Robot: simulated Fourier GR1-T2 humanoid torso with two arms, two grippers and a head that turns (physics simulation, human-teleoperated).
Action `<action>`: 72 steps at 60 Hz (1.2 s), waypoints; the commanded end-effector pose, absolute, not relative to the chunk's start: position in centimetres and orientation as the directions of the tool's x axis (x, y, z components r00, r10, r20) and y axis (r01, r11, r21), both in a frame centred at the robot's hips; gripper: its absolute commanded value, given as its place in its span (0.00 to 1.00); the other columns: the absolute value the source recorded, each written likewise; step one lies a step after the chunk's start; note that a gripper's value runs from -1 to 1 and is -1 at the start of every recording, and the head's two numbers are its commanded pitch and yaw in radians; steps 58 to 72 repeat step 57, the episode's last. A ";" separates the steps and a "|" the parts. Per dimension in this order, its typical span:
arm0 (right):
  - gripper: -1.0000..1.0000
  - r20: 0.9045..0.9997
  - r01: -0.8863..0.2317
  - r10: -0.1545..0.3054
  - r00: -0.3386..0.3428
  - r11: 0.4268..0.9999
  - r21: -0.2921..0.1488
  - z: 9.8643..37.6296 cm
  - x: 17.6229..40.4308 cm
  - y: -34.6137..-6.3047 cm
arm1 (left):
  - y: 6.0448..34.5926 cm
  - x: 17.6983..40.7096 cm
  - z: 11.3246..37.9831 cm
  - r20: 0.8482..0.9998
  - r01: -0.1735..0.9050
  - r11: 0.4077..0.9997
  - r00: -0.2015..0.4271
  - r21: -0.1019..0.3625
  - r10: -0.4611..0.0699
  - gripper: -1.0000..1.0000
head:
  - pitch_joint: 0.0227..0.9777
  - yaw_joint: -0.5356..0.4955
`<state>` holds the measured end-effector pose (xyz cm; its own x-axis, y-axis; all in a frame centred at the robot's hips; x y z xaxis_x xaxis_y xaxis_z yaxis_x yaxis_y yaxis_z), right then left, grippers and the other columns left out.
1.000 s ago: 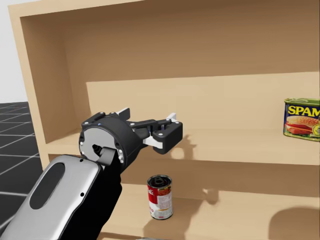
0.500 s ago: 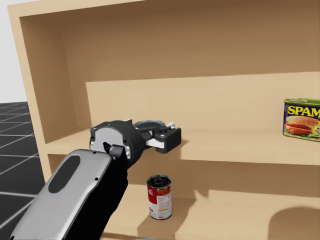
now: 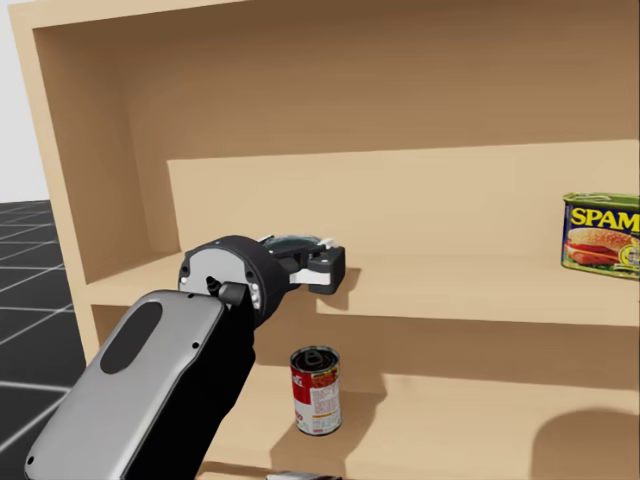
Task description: Retrieve the tuna can from the shelves.
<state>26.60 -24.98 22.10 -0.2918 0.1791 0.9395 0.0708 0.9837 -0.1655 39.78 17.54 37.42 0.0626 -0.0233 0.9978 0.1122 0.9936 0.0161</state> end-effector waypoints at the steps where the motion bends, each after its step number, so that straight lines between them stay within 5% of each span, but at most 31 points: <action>1: 0.00 0.941 0.071 0.176 -0.290 0.984 -0.162 22.1 26.6 -24.9 | 17.5 39.6 36.0 0.985 0.216 0.976 0.169 -0.003 -0.034 0.90 | 0.27 0.75; 8: 0.00 0.941 0.072 0.173 -0.289 0.985 -0.159 22.1 26.6 -25.0 | 17.8 39.0 36.6 0.996 0.234 0.972 0.087 -0.008 -0.013 0.97 | 0.26 0.75; 27: 0.00 0.941 0.073 0.176 -0.288 0.984 -0.162 22.0 26.6 -24.9 | 17.7 35.9 38.0 1.000 0.254 0.967 -0.008 0.022 -0.020 0.99 | 0.26 0.75; 40: 0.00 0.942 0.073 0.174 -0.288 0.985 -0.159 22.1 26.6 -24.9 | 17.6 33.5 39.0 0.998 0.258 0.965 -0.052 0.046 -0.033 0.98 | 0.26 0.76; 57: 0.00 0.942 0.075 0.175 -0.288 0.984 -0.160 22.0 26.6 -25.0 | 17.9 28.1 39.9 0.985 0.233 0.960 -0.106 0.157 -0.135 1.00 | 0.27 0.75; 72: 0.00 0.942 0.075 0.175 -0.288 0.984 -0.160 22.0 26.6 -25.0 | 17.9 28.1 39.9 0.985 0.233 0.960 -0.106 0.157 -0.135 1.00 | 0.27 0.75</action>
